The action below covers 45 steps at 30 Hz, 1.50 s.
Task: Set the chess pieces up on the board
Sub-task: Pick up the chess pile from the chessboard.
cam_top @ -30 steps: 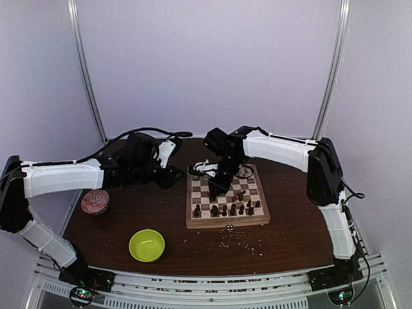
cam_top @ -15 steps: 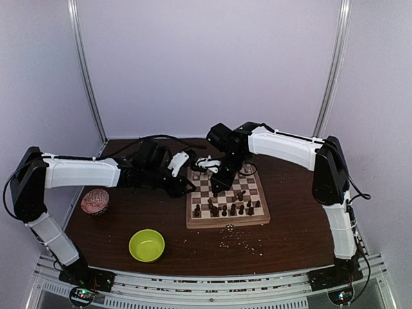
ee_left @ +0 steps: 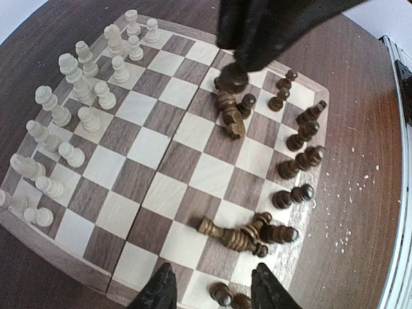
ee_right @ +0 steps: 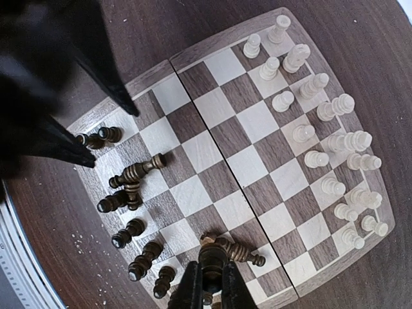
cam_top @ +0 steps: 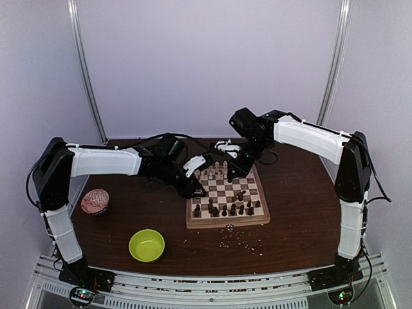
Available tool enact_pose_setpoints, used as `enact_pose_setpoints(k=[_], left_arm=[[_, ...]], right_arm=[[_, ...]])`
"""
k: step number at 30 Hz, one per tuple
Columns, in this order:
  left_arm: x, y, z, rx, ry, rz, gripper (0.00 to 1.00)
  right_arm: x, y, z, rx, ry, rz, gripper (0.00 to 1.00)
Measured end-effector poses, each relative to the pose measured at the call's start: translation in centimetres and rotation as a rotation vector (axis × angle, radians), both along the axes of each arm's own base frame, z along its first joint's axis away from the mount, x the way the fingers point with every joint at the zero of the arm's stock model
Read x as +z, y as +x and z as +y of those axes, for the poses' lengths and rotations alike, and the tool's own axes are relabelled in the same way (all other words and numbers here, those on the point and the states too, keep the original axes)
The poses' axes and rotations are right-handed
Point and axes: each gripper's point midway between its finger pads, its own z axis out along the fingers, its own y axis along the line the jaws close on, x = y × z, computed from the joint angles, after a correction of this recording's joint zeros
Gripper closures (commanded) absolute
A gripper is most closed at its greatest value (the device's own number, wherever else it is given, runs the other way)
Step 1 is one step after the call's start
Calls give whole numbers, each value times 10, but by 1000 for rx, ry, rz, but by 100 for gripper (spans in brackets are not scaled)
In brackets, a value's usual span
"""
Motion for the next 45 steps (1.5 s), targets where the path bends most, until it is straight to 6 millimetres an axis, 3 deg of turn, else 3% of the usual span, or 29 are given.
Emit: enact_pose_setpoints(k=[6, 11, 17, 33, 45], left_arm=[[-17, 17, -12, 45, 58, 76, 61], [-26, 16, -12, 129, 98, 157, 63], [-22, 12, -25, 210, 129, 206, 68], [-47, 5, -39, 397, 267, 264, 80], [-57, 2, -30, 472, 331, 295, 74]], right_arm=[[6, -2, -17, -28, 12, -7, 93], [7, -5, -37, -59, 23, 1, 93], [16, 3, -60, -115, 56, -15, 92], [9, 6, -72, -146, 110, 32, 92], [19, 6, -73, -145, 144, 22, 92]])
